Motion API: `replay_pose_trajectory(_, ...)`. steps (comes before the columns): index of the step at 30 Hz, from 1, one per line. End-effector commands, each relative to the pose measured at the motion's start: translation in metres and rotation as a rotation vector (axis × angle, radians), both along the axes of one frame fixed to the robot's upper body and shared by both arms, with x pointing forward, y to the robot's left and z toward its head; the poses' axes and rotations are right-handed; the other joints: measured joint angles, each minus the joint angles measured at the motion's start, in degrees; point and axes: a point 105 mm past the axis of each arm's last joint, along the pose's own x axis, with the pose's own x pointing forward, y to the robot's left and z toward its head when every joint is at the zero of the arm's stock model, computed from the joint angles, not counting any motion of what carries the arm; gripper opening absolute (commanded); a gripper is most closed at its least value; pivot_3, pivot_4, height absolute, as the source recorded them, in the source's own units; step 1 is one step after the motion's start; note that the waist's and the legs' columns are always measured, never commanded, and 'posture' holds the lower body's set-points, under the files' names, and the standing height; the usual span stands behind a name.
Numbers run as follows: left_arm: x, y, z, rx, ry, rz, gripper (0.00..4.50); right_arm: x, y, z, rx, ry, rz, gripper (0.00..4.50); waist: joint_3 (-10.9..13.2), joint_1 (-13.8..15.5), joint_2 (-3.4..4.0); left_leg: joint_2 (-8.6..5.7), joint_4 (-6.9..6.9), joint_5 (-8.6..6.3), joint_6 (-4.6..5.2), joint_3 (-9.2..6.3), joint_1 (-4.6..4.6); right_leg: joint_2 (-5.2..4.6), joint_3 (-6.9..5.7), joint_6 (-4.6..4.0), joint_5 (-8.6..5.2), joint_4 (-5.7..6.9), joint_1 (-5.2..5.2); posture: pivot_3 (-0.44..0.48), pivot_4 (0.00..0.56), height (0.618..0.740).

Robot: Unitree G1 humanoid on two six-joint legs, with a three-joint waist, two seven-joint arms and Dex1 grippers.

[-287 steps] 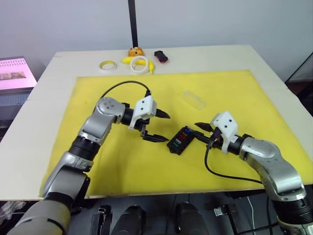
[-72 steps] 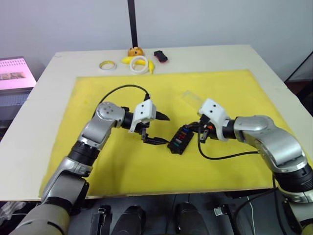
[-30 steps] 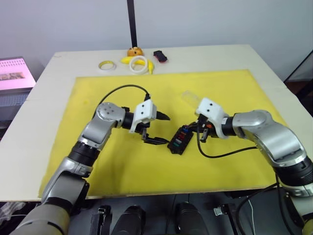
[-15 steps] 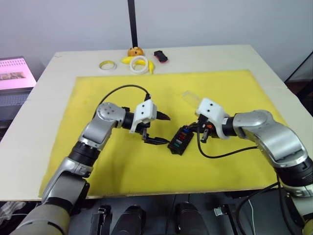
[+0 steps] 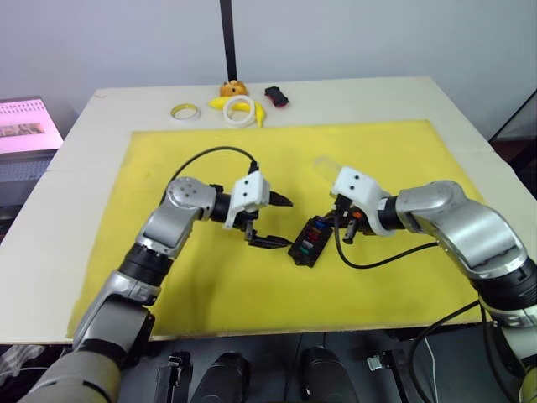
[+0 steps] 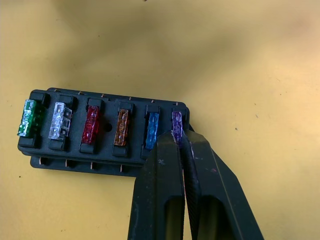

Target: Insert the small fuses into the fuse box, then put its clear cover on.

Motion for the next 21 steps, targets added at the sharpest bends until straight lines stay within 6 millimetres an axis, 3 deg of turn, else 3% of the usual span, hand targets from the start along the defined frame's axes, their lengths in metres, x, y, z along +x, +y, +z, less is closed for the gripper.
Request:
replay_pose_trajectory(1,-0.002,-0.002,0.011,-0.031,-0.039,-0.011,4.5,-0.001,0.001,0.002,-0.007,-0.013,0.014,0.02,0.0,0.0,0.0,0.0,0.0,0.0,0.0,0.0,0.0,0.0,0.0,0.0,0.0,0.0,0.0,0.0,0.15,0.74)
replay_pose_trajectory(9,-0.001,-0.001,0.011,-0.028,-0.042,-0.012,4.5,-0.001,0.003,0.007,0.031,-0.037,0.006,0.02,0.0,-0.04,0.0,0.0,0.0,0.0,0.0,0.0,0.0,0.0,0.0,0.0,0.0,0.0,0.0,0.0,0.15,0.74)
replay_pose_trajectory(12,0.0,0.0,0.012,-0.026,-0.044,-0.012,4.5,-0.003,0.002,0.011,0.039,-0.054,0.009,0.99,0.0,-0.01,0.0,0.0,0.0,0.0,0.0,0.0,0.0,0.0,0.0,0.0,0.0,0.0,0.0,0.0,0.15,0.74)
replay_pose_trajectory(15,0.001,0.001,0.013,-0.024,-0.046,-0.009,4.5,-0.004,0.0,0.019,0.047,-0.079,0.004,2.38,0.0,-0.02,0.0,0.0,0.0,0.0,0.0,0.0,-0.01,0.0,0.0,0.0,0.0,0.0,-0.01,0.0,0.15,0.74)
replay_pose_trajectory(21,0.001,0.002,0.013,-0.019,-0.048,-0.009,4.5,-0.007,-0.006,0.034,0.053,-0.12,-0.003,2.38,0.0,0.02,0.0,0.0,0.0,0.0,0.0,0.0,-0.03,0.0,0.0,0.0,0.0,0.0,-0.03,0.0,0.15,0.74)
